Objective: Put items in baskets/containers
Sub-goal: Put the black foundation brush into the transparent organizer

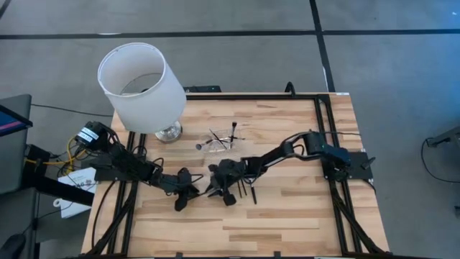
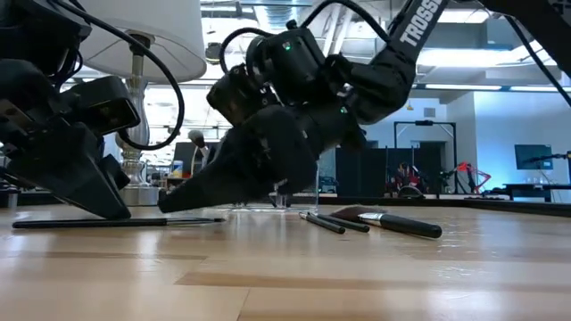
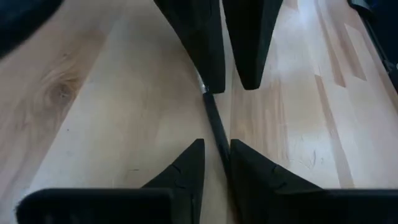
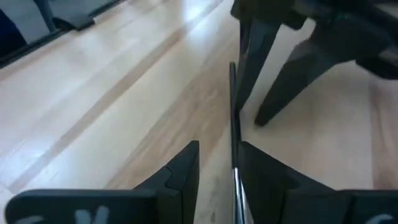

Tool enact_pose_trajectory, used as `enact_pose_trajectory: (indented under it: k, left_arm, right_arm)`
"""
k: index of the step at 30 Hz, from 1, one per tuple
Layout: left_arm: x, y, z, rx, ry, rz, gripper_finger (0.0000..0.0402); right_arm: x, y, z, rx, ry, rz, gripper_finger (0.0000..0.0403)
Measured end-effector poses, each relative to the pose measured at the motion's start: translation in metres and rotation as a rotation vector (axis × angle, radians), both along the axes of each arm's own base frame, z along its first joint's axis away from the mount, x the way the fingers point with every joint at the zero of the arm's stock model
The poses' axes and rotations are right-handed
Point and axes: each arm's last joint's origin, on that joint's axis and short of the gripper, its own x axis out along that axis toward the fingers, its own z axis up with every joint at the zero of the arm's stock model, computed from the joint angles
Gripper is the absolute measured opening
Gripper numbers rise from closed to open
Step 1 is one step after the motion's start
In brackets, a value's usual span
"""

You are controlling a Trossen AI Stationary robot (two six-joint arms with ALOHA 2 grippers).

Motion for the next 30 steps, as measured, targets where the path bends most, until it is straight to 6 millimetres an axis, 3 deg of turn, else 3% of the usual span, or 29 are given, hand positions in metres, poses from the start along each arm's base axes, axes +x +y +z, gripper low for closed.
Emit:
enact_pose_trajectory:
  k: [7,13,20,30]
  left_arm:
    - [0.002,0.004,0.000,0.003,-0.001,0.019,0.0074]
    - [0.002,0.003,0.000,-0.005,-0.002,0.006,0.0075]
    - [0.006,-0.007,0.006,0.020,-0.038,-0.082,0.0088]
    - [0.005,-0.004,0.003,0.078,-0.006,-0.046,0.0151]
  right_arm:
    - [-0.002,-0.001,-0.005,-0.119,0.076,-0.063,0.0090]
    - [-0.002,-0.005,-0.017,-0.125,0.108,-0.070,0.0014]
    - [0.003,-0.007,-0.006,-0.110,0.097,-0.090,0.0011]
    - [0.012,0.001,0.004,-0.109,0.071,-0.107,0.0005]
